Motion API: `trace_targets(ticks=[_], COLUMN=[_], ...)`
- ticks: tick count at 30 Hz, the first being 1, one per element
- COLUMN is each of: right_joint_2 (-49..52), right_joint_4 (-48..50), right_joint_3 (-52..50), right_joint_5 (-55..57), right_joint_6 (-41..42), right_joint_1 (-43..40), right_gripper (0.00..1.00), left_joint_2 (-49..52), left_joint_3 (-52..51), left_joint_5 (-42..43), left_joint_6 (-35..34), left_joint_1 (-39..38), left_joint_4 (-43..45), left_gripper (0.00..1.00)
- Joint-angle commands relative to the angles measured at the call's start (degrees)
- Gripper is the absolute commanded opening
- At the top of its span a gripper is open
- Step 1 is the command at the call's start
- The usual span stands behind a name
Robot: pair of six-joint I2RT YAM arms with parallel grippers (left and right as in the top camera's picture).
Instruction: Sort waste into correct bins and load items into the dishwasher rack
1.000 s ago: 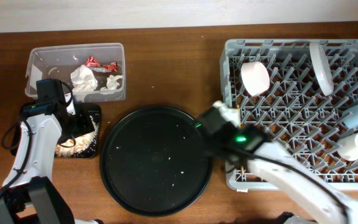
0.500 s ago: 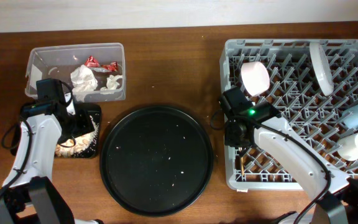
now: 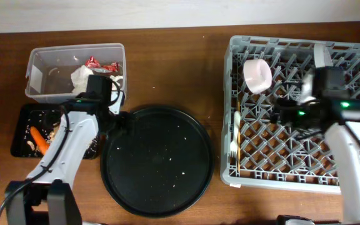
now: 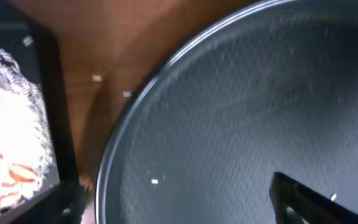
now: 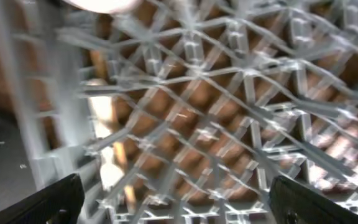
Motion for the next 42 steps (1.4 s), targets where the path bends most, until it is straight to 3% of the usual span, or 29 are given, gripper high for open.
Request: trace_targets(ticks=[1, 3, 6, 10, 14, 26, 29, 33, 36, 38, 42], right_joint_2=[-0.13, -1.14, -10.62, -36.79, -49.31, -51.25, -60.26, -78.34, -78.25, -78.25, -78.25], right_joint_4=[-6.69, -9.73, -9.49, -3.04, -2.56, -1.9, 12.28, 34.07, 52.3, 62.75, 67.43], right_joint_3=[0.66, 0.33, -4.63, -14.6, -15.76, -15.82, -20.63, -40.13, -52.09, -59.08, -67.23], right_joint_5=[-4.37, -4.31, -4.11, -3.96, -3.69, -3.87, -5.2, -5.29, -6.64, -6.6, -6.03], right_joint_6=[-5.42, -5.64, -6.64, -8.02, -7.98, -7.98, -7.98, -7.93, -8.33, -13.35, -17.22], right_joint_1=[-8.26, -9.31, -9.27, -9.27, -9.27, -8.02, -0.39, 2.69, 2.69, 2.69, 2.69], right_gripper=[0.98, 0.98, 0.98, 0.98, 0.98, 0.98, 0.98, 0.99, 0.98, 0.98, 0.98], left_joint_2=[-1.33, -3.37, -13.14, -39.17, -57.59, -60.37, -60.37, -60.37, -60.37, -60.37, -60.37], left_joint_3=[-0.66, -0.68, -3.28, -17.05, -23.28, -23.28, -23.28, -23.28, -23.28, -23.28, -23.28], left_joint_5=[0.44, 0.42, 0.42, 0.39, 0.42, 0.42, 0.42, 0.42, 0.42, 0.42, 0.42], left_joint_6=[0.2, -1.05, -1.31, -4.96, -10.01, -9.99, -9.99, -9.99, -9.99, -9.99, -9.99], left_joint_1=[0.61, 0.61, 0.57, 0.55, 0.55, 0.55, 0.55, 0.55, 0.55, 0.55, 0.55], left_joint_4=[-6.78, -8.68, -9.73, -2.21, -0.2, -0.37, -0.37, -0.35, -0.35, -0.35, -0.35], left_gripper=[0.99, 0.99, 0.99, 0.99, 0.99, 0.99, 0.99, 0.99, 0.99, 0.99, 0.99])
